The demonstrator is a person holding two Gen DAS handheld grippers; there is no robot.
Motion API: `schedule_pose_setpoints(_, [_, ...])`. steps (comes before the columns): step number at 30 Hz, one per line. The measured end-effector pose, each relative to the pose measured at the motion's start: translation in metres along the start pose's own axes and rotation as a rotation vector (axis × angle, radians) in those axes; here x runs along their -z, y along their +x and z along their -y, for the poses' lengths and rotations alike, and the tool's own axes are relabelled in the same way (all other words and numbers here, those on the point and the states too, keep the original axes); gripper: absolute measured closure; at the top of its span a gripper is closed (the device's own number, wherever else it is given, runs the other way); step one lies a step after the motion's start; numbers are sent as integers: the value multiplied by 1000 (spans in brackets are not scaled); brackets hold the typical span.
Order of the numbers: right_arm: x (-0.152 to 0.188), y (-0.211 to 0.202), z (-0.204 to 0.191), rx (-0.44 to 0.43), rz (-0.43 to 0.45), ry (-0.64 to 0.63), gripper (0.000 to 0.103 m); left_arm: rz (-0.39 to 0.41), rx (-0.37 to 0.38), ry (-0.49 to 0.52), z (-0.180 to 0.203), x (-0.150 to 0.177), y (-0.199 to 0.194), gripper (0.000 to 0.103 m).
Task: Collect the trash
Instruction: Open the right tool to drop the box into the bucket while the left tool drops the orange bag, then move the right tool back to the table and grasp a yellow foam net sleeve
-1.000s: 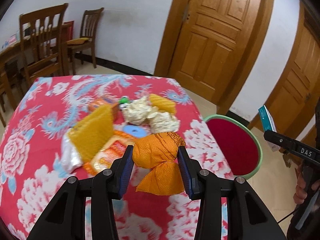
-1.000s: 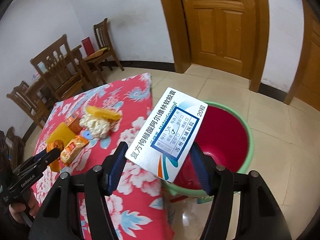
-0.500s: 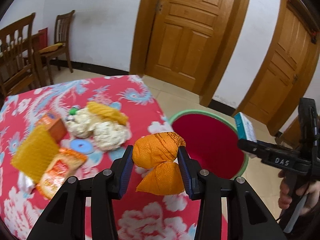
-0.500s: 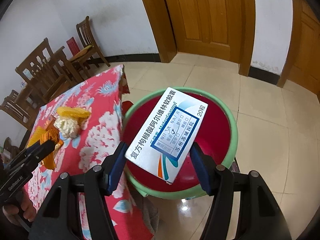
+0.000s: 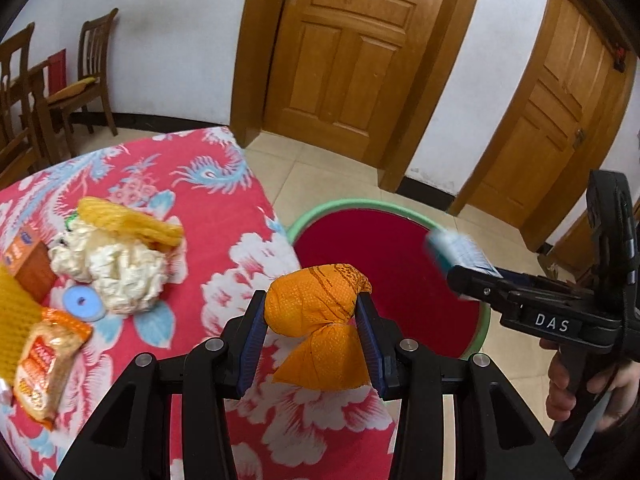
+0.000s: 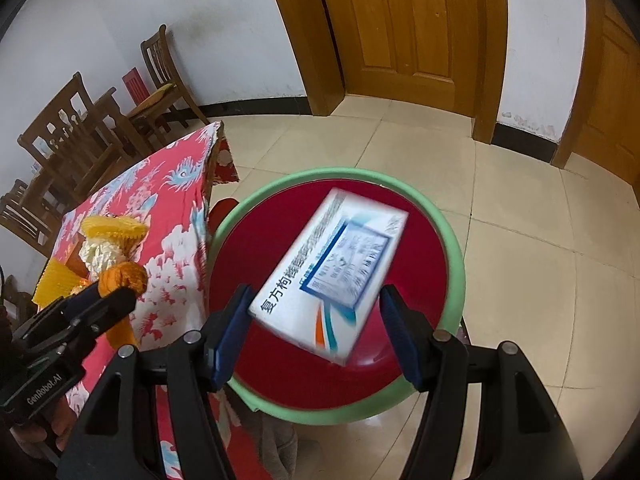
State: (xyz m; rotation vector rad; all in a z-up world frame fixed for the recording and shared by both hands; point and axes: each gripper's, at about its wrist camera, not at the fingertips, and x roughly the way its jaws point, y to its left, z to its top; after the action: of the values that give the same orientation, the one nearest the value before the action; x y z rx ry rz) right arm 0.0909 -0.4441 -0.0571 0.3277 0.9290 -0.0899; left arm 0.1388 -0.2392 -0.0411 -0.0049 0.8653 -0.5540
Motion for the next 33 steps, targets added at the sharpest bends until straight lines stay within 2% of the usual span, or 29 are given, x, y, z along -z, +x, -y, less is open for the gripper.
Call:
schedule_pose_setpoints(2, [-2, 0, 3, -3, 7, 6, 34, -8, 2, 6, 3, 0, 5, 58])
schedule_pose_setpoints(14, [-5, -20, 18, -22, 67, 55, 34, -40, 21, 42, 22, -4, 34, 57])
schedule_pose_setpoints(18, [-5, -28, 24, -17, 90, 73, 34, -47, 45, 56, 29, -4, 39, 53])
schedule_pose_setpoints(22, [-4, -31, 30, -9, 97, 91, 34, -39, 40, 59, 33, -3, 38, 37])
schedule_pose_setpoints(33, [2, -39, 18, -37, 99, 75, 34, 4, 25, 28, 21, -5, 9, 37])
